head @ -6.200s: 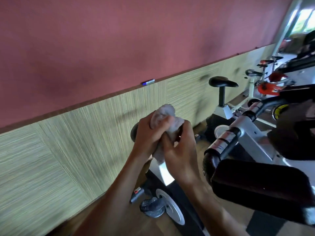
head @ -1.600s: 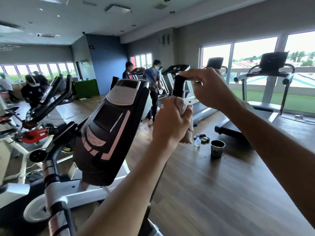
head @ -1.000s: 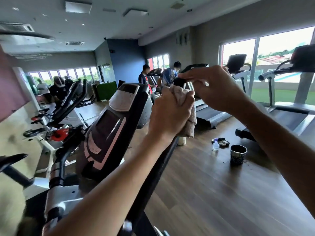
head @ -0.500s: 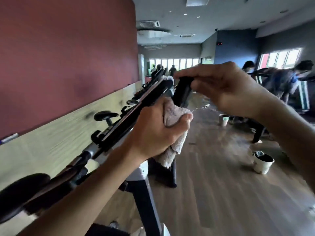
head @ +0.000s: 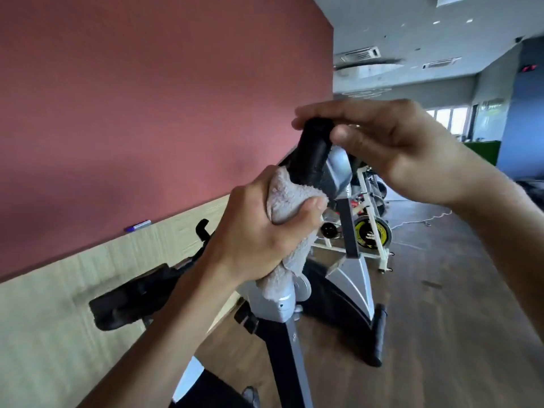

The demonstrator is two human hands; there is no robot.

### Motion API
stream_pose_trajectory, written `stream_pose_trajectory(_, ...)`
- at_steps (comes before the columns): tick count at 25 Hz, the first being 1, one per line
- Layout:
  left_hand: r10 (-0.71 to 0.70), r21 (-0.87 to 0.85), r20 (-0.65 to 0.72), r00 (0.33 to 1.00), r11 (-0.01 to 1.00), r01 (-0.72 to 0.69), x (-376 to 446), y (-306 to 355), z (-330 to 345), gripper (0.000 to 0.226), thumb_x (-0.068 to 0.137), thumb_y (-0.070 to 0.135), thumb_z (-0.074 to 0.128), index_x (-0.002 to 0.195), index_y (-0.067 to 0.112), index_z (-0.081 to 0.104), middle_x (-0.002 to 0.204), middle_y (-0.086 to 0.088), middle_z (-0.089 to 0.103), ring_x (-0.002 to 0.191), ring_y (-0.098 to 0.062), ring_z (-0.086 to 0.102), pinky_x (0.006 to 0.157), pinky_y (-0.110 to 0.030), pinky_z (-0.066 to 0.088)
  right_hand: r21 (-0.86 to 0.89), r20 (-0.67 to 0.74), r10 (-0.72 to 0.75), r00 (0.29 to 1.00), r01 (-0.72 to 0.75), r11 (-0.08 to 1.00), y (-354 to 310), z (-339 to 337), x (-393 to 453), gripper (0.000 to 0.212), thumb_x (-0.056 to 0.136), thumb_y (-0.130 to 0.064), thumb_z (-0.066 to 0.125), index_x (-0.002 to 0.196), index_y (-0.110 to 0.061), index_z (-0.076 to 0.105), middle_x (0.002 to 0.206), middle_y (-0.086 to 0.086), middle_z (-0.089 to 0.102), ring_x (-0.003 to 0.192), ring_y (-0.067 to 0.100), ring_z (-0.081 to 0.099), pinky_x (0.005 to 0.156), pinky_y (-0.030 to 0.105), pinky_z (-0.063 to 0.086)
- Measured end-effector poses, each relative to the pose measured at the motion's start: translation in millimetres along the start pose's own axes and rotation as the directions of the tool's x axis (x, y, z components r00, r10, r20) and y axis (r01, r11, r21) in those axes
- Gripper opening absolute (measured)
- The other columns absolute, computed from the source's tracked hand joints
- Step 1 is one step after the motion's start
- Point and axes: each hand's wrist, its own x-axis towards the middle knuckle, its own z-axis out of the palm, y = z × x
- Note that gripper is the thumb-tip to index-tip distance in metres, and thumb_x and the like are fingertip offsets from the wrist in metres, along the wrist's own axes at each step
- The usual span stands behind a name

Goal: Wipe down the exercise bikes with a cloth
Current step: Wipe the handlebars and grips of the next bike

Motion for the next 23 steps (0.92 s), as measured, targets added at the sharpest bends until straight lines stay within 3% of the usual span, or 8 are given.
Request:
stream_pose_trajectory(5, -0.043, 0.241, -0.267, 0.963, 0.964, 0.110, -13.0, 14.1, 23.8, 0.022, 0.091, 0.035, 0.072, 0.083, 0.021, 0.056, 0.063, 0.012, 0.057, 0.054, -0.008, 0.054, 0.053, -0.023, 0.044, 0.138, 0.034, -0.225, 0.974, 0.218, 0.966, 36.4, 0.4, 3.2, 0.037, 0.105, -0.018, 0.051, 0.141, -0.013, 0.057, 0.134, -0.006, 0.065, 0.126, 0.005, 0.059, 0.110, 0.033, 0.047)
stream_pose_trajectory(7, 0.001, 0.359, -0.442, 0.897, 0.917, 0.176, -15.9, 18.6, 44.3, 0.034, 0.089, 0.046, 0.070, 0.097, 0.014, 0.061, 0.073, 0.007, 0.065, 0.064, -0.014, 0.063, 0.057, -0.031, 0.051, 0.163, 0.036, -0.300, 0.953, 0.290, 0.943, 45.5, 0.0, 4.2, 0.038, 0.104, -0.015, 0.052, 0.142, -0.018, 0.056, 0.135, -0.009, 0.064, 0.127, 0.003, 0.057, 0.111, 0.029, 0.045)
stream_pose_trajectory(11, 0.194, 0.597, -0.674, 0.713, 0.712, 0.370, -12.0, 20.7, 79.4, 0.052, 0.086, 0.061, 0.060, 0.113, 0.016, 0.057, 0.096, 0.004, 0.065, 0.083, -0.016, 0.063, 0.071, -0.039, 0.054, 0.148, 0.086, -0.329, 0.940, 0.315, 0.937, 53.0, -7.1, 10.0, 0.050, 0.104, -0.002, 0.046, 0.147, -0.027, 0.052, 0.142, -0.011, 0.059, 0.118, -0.019, 0.052, 0.100, -0.002, 0.030)
stream_pose_trajectory(14, 0.282, 0.677, -0.695, 0.661, 0.566, 0.470, 3.1, 21.7, 96.2, 0.065, 0.087, 0.060, 0.057, 0.122, 0.006, 0.058, 0.117, -0.008, 0.065, 0.113, -0.026, 0.059, 0.097, -0.045, 0.051, 0.112, 0.162, -0.282, 0.946, 0.266, 0.957, 55.7, -16.2, 9.3, 0.067, 0.098, 0.006, 0.040, 0.150, -0.034, 0.047, 0.139, 0.013, 0.062, 0.112, 0.012, 0.067, 0.091, 0.008, 0.045)
stream_pose_trajectory(16, 0.324, 0.695, -0.709, 0.626, 0.472, 0.543, 15.0, 20.1, 96.8, 0.069, 0.089, 0.056, 0.061, 0.130, 0.000, 0.056, 0.135, -0.017, 0.060, 0.135, -0.033, 0.049, 0.115, -0.049, 0.039, 0.117, 0.236, -0.261, 0.936, 0.239, 0.964, 51.0, -21.2, 6.7, 0.073, 0.094, 0.008, 0.039, 0.153, -0.034, 0.042, 0.134, 0.016, 0.065, 0.074, -0.001, 0.067, 0.065, 0.009, 0.048)
stream_pose_trajectory(17, 0.343, 0.699, -0.708, 0.617, 0.463, 0.545, 20.3, 19.9, 96.6, 0.069, 0.090, 0.053, 0.063, 0.132, -0.001, 0.055, 0.135, -0.018, 0.060, 0.135, -0.035, 0.049, 0.115, -0.049, 0.038, 0.125, 0.246, -0.269, 0.931, 0.245, 0.961, 49.2, -22.6, 5.5, 0.073, 0.094, 0.008, 0.039, 0.154, -0.033, 0.040, 0.132, 0.012, 0.065, 0.056, -0.001, 0.058, 0.057, 0.006, 0.042)
stream_pose_trajectory(20, 0.430, 0.753, -0.656, 0.620, 0.431, 0.498, 34.4, 23.6, 93.1, 0.063, 0.090, 0.050, 0.064, 0.128, 0.001, 0.056, 0.119, -0.012, 0.064, 0.115, -0.029, 0.060, 0.099, -0.044, 0.048, 0.134, 0.216, -0.270, 0.938, 0.245, 0.960, 43.8, -24.3, 0.1, 0.071, 0.094, 0.005, 0.038, 0.155, -0.032, 0.039, 0.143, 0.002, 0.060, 0.073, 0.006, 0.046, 0.078, 0.015, 0.034)
stream_pose_trajectory(23, 0.441, 0.752, -0.659, 0.609, 0.419, 0.509, 40.7, 27.5, 97.1, 0.071, 0.092, 0.050, 0.064, 0.140, 0.000, 0.050, 0.127, -0.013, 0.063, 0.117, -0.028, 0.061, 0.095, -0.039, 0.050, 0.166, 0.190, -0.298, 0.935, 0.269, 0.949, 41.3, -25.6, 0.1, 0.070, 0.092, 0.008, 0.037, 0.152, -0.028, 0.043, 0.143, 0.000, 0.060, 0.072, -0.011, 0.058, 0.078, 0.005, 0.029)
